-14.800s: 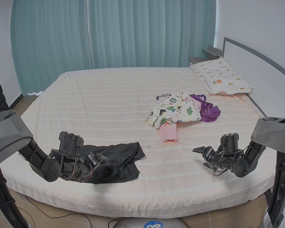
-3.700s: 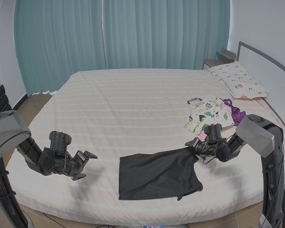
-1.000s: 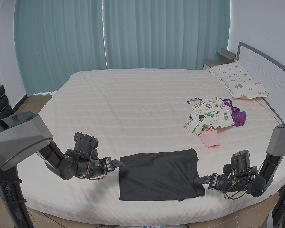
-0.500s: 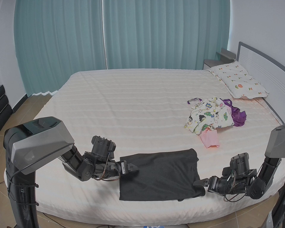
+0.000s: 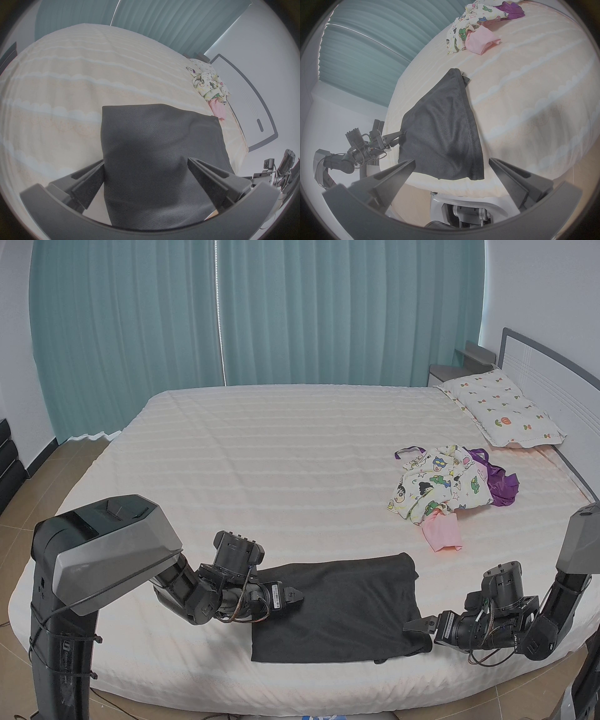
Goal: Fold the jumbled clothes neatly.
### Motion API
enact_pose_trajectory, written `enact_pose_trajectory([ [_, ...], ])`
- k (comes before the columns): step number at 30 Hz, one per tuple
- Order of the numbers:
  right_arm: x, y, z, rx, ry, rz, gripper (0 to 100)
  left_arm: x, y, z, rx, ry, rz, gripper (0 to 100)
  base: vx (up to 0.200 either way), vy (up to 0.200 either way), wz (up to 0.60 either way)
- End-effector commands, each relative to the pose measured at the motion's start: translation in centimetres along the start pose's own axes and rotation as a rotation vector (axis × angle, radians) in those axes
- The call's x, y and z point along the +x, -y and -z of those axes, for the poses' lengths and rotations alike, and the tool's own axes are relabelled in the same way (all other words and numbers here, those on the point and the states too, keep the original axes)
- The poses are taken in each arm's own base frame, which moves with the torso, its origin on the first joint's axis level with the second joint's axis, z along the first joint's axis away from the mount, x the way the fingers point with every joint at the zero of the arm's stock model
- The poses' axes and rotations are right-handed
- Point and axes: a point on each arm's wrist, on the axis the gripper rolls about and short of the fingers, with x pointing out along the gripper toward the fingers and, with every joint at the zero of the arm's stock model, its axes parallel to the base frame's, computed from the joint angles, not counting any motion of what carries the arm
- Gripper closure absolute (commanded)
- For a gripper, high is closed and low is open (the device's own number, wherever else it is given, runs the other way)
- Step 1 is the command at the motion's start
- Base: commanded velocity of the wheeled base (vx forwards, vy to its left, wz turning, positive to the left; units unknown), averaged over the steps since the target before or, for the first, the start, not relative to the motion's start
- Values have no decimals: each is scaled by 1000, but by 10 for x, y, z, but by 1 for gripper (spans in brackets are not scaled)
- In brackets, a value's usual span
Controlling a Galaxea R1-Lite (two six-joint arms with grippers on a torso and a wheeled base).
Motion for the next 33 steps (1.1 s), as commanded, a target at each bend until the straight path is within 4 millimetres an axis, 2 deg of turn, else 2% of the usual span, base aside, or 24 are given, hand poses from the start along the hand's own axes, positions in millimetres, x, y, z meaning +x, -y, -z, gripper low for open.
enact_pose_trajectory([
  [1, 1, 0, 0, -1, -2, -1, 0, 3, 1, 3, 3, -9, 0, 0, 0, 0, 0],
  [2, 1, 0, 0, -1, -2, -1, 0, 3, 0, 3, 1, -10, -2, 100, 0, 0, 0],
  [8, 1, -1, 2, -3, -8, 0, 0, 3, -3, 5, -4, -18, -14, 100, 0, 0, 0],
  [12, 0, 1, 3, 0, -13, 5, 0, -8, -7, 10, -2, -16, -54, 100, 0, 0, 0],
  [18, 0, -1, 2, 22, -10, 0, 0, -19, -4, 6, -3, 11, -63, 100, 0, 0, 0],
  [26, 0, 0, 3, 25, -10, 2, 0, -22, -7, 5, -11, 32, -106, 100, 0, 0, 0],
  [33, 0, 0, 2, 28, -6, 1, 0, -34, -15, 6, -27, 31, -125, 100, 0, 200, 0],
])
